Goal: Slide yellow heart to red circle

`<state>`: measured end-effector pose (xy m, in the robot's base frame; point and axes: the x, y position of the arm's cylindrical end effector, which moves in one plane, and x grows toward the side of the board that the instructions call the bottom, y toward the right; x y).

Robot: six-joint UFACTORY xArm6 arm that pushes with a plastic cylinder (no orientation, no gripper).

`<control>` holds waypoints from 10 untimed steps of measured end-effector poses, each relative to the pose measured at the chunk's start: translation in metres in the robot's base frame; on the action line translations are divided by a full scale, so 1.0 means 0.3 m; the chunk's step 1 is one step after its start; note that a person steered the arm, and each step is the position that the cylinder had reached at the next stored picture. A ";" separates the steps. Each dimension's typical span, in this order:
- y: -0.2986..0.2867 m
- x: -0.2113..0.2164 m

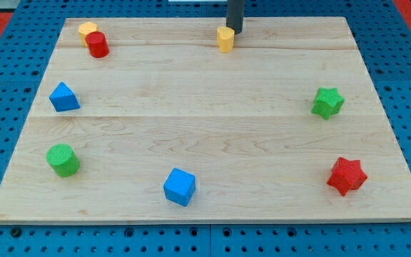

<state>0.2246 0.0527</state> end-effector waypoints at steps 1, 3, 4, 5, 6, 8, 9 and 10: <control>0.000 0.000; 0.004 0.010; 0.071 0.025; 0.097 0.050; 0.031 0.079; -0.279 0.081; -0.220 0.096; -0.161 0.135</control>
<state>0.2650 0.0043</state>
